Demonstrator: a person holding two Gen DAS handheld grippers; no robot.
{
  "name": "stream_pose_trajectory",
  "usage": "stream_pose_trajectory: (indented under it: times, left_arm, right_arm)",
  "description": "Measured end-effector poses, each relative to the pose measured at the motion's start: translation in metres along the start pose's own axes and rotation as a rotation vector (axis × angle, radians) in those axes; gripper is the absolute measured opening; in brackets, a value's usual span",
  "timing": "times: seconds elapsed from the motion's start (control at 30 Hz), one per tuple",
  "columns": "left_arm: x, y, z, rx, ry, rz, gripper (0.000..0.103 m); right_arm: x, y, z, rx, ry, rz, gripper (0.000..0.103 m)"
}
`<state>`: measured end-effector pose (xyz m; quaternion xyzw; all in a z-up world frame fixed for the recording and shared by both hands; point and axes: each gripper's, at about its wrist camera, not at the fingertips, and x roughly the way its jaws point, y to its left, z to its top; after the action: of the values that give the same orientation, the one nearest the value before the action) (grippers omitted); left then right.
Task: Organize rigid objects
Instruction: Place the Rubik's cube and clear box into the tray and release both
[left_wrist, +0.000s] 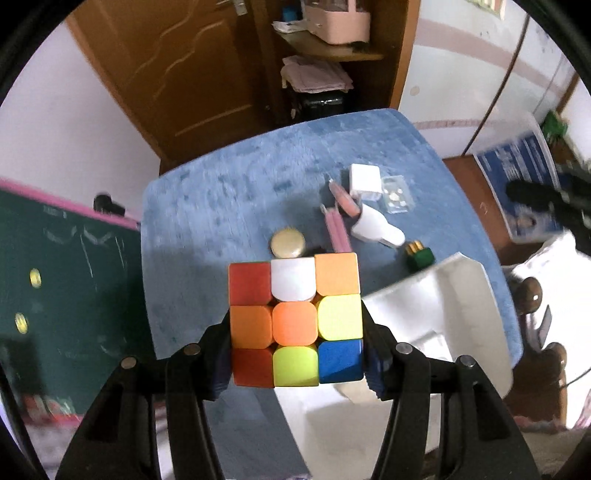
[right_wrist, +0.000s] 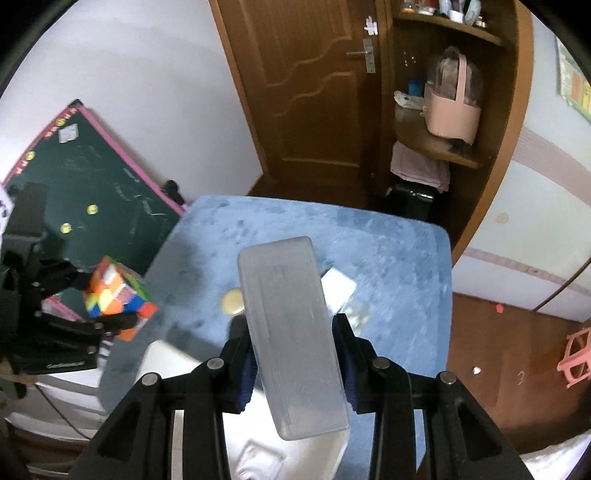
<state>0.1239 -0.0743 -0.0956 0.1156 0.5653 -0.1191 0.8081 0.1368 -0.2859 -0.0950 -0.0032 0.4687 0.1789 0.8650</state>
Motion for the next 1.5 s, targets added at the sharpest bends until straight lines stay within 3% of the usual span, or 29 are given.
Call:
stream_pose_trajectory:
  times: [0.1,0.23,0.7,0.97,1.37,1.4,1.5]
  left_arm:
    - [-0.004,0.000,-0.028,-0.058,-0.020,0.001,0.060]
    - [-0.002,-0.004,-0.066,-0.145,-0.034,-0.052,0.060]
    - [0.082,-0.027,-0.140,-0.117,0.046,0.042,0.060]
    - [0.092,-0.036,-0.152,-0.090,0.056,0.024,0.060]
    - [0.101,-0.041,-0.160,-0.067,0.072,0.009,0.061]
    - [0.100,-0.042,-0.160,-0.064,0.071,0.005,0.062]
    - [0.089,-0.044,-0.160,-0.049,0.018,0.018,0.082]
  right_arm:
    - [-0.016,0.019,-0.029,0.023,-0.001,0.001,0.038]
    - [-0.021,0.042,-0.068,0.073,0.030,0.010,0.038]
    - [0.045,0.094,-0.194,0.230,0.238,0.031,0.038]
    - [0.055,0.101,-0.217,0.259,0.252,0.010,0.038]
    - [0.076,0.098,-0.220,0.291,0.274,0.001,0.039]
    - [0.077,0.099,-0.220,0.288,0.279,0.001,0.039]
    - [0.081,0.101,-0.221,0.282,0.288,-0.010,0.040]
